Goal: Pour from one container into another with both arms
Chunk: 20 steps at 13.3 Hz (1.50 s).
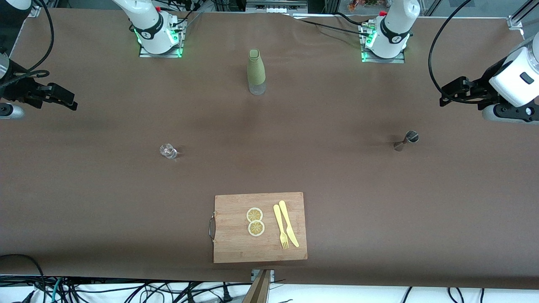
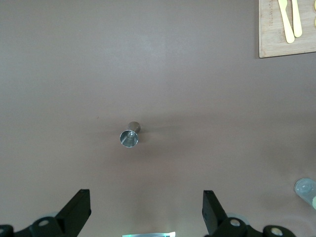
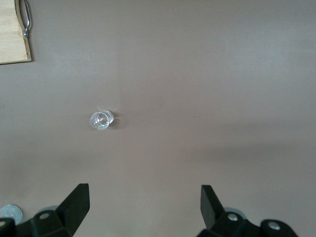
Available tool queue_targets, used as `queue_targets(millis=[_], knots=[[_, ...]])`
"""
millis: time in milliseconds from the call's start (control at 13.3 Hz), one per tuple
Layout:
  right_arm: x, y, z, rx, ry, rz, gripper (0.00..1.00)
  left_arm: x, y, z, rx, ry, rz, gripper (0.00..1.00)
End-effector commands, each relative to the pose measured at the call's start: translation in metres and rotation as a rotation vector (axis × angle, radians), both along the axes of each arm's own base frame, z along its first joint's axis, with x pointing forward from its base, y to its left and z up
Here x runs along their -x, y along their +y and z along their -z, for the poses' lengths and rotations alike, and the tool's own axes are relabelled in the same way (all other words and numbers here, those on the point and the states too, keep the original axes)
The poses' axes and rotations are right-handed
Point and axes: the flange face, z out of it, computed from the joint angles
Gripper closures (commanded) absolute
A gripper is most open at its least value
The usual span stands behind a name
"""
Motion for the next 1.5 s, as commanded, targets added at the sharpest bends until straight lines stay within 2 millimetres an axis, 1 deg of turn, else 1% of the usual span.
queue_targets(millis=[0,226,451,677,752,903,978,1053,1204,1354,1429], knots=[[-0.004,0.000,-0.005,-0.013,0.003,0.011,0.00,0.000,0.001,-0.008,0.003,-0.017,-0.019,0.00],[-0.003,0.000,-0.005,-0.013,0.005,0.009,0.00,0.000,0.004,-0.008,0.007,-0.017,-0.015,0.00],[-0.003,0.000,-0.005,-0.013,0.005,0.007,0.00,-0.001,0.011,-0.007,0.012,-0.014,-0.025,0.00],[-0.003,0.001,-0.003,-0.012,0.013,0.006,0.00,-0.004,0.044,0.003,0.013,0.006,-0.055,0.00],[-0.003,0.001,-0.003,-0.012,0.013,0.004,0.00,-0.004,0.057,0.006,0.018,0.009,-0.012,0.00],[-0.003,0.002,-0.003,-0.013,0.016,0.004,0.00,-0.005,0.090,0.015,0.035,0.019,0.092,0.00],[-0.003,0.002,-0.003,-0.013,0.016,0.004,0.00,-0.004,0.103,0.022,0.045,0.031,0.131,0.00],[-0.003,0.001,-0.003,-0.015,0.016,0.008,0.00,-0.002,0.114,0.024,0.066,0.031,0.158,0.00],[-0.003,0.001,-0.003,-0.013,0.016,0.006,0.00,0.000,0.141,0.035,0.126,0.032,0.211,0.00],[-0.003,0.002,-0.003,-0.013,0.016,0.004,0.00,0.003,0.168,0.050,0.220,0.022,0.292,0.00],[-0.003,0.002,-0.003,-0.013,0.016,0.004,0.00,0.007,0.185,0.060,0.265,0.013,0.328,0.00]])
